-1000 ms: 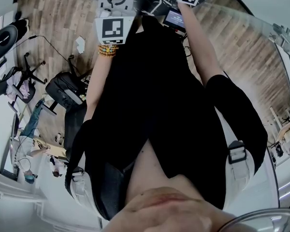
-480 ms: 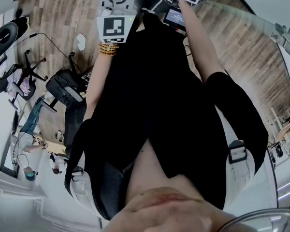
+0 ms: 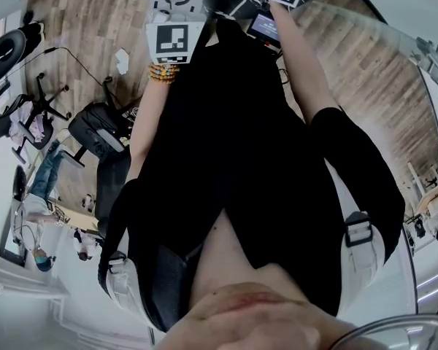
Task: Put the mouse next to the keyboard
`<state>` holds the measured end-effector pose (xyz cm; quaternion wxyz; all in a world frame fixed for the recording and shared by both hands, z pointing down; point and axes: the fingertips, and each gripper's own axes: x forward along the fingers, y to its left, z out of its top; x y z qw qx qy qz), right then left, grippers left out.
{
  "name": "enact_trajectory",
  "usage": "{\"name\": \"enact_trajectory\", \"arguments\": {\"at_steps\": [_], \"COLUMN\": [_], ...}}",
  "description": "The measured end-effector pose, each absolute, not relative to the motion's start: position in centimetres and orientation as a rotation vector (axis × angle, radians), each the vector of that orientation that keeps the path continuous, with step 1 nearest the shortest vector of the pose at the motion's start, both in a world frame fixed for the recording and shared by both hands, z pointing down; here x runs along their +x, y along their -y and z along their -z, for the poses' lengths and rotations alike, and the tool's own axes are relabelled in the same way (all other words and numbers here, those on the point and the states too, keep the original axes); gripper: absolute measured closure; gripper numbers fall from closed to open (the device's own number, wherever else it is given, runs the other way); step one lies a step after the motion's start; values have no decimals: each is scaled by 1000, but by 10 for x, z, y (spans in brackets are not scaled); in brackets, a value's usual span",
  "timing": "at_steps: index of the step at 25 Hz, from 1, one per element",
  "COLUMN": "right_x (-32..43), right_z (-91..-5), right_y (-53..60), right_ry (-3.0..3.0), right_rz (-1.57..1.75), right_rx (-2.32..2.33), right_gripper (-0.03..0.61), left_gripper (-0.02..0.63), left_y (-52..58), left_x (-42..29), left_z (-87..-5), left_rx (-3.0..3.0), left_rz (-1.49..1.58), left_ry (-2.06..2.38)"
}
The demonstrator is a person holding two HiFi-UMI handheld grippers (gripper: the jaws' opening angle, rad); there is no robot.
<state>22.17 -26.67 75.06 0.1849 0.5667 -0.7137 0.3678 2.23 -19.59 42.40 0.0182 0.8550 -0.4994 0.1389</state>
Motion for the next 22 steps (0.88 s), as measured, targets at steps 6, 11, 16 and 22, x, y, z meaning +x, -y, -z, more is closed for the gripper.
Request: {"name": "enact_trajectory", "arguments": {"at_steps": [6,11,16,22], "right_x": [222,221,219,219], "right_z": [-764,-772,-774,-779], "right_y": [257,251,248,241], "right_ry": [1965,1938,1938,1907], "right_rz": [-1053,-1081,-1091,-1119], "right_rx": [1549,1525,1502,1493], "right_gripper": [311,311,311,311], "left_gripper": [555,555,555,555], "left_y": [197,199,198,196], "left_x": [21,19,21,18], "left_z": [-427,-431,-434,-433], "left_rx": [2649,2646,2644,2646], "left_rz": [-431,-434,-435,-430], "left_ry": [1550,1539,1529,1526]}}
